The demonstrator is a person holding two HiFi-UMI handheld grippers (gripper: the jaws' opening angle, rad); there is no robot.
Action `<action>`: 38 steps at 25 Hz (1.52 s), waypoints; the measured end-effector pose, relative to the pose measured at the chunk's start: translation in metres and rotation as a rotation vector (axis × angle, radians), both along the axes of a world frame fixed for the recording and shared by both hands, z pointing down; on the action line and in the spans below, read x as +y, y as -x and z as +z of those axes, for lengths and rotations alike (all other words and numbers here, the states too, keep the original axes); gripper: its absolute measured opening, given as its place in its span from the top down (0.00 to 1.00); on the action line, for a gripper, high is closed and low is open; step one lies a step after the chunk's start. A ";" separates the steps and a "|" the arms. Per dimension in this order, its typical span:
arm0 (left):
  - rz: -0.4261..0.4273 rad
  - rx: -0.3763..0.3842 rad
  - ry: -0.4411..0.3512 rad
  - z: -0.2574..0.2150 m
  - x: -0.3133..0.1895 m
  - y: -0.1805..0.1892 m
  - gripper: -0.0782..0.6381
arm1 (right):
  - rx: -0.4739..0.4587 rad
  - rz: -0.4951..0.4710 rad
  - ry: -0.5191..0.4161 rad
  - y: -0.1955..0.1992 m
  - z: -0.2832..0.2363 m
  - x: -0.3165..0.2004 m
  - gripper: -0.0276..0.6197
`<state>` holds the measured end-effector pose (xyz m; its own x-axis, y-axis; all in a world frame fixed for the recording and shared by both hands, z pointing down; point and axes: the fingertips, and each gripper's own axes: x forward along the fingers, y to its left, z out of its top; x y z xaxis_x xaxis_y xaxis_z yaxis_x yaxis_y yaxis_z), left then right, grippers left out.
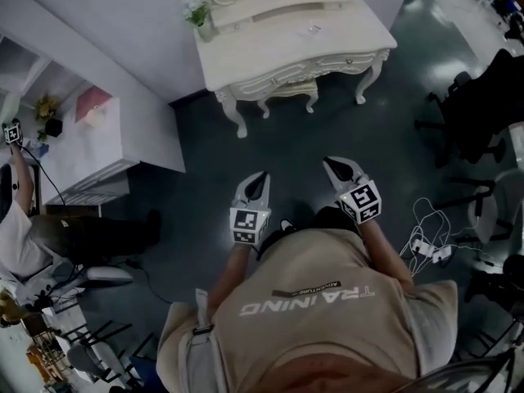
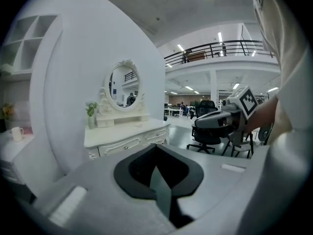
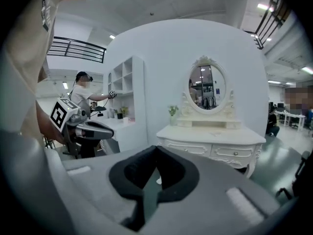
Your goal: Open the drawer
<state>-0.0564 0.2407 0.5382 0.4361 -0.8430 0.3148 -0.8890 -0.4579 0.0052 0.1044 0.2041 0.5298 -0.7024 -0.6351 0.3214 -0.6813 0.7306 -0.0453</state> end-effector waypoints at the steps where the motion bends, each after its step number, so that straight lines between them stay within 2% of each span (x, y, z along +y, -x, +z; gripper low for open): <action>1: -0.004 0.014 0.003 0.000 -0.007 0.004 0.89 | 0.011 -0.002 0.007 0.003 0.002 -0.006 0.95; 10: -0.067 0.018 0.064 0.012 -0.083 0.022 0.89 | -0.046 -0.002 0.071 0.013 0.028 -0.100 0.95; 17: -0.174 -0.013 0.089 -0.006 -0.150 0.031 0.89 | -0.095 -0.107 0.057 0.031 0.026 -0.189 0.95; 19: -0.218 0.042 0.101 -0.006 -0.175 0.026 0.89 | -0.092 -0.139 0.053 0.034 0.029 -0.212 0.95; 21: -0.275 0.158 0.111 -0.007 -0.201 0.020 0.89 | -0.057 -0.172 0.032 0.038 0.033 -0.231 0.95; 22: -0.294 0.191 0.109 -0.008 -0.213 0.017 0.89 | -0.037 -0.183 0.019 0.041 0.035 -0.238 0.95; 23: -0.302 0.190 0.104 -0.009 -0.221 0.015 0.89 | -0.028 -0.186 0.015 0.043 0.036 -0.243 0.95; 27: -0.261 0.082 0.094 -0.009 -0.238 0.012 0.89 | -0.067 -0.142 0.072 0.045 0.043 -0.254 0.95; 29: -0.250 0.055 0.100 -0.004 -0.248 0.018 0.89 | -0.068 -0.125 0.100 0.044 0.052 -0.265 0.95; 31: -0.256 0.071 0.128 0.004 -0.258 0.030 0.89 | -0.056 -0.124 0.124 0.049 0.060 -0.276 0.95; 34: -0.279 0.151 0.193 0.021 -0.267 0.049 0.89 | -0.033 -0.137 0.166 0.060 0.071 -0.280 0.95; 38: -0.258 0.169 0.193 0.027 -0.299 0.071 0.89 | -0.001 -0.133 0.206 0.077 0.075 -0.298 0.95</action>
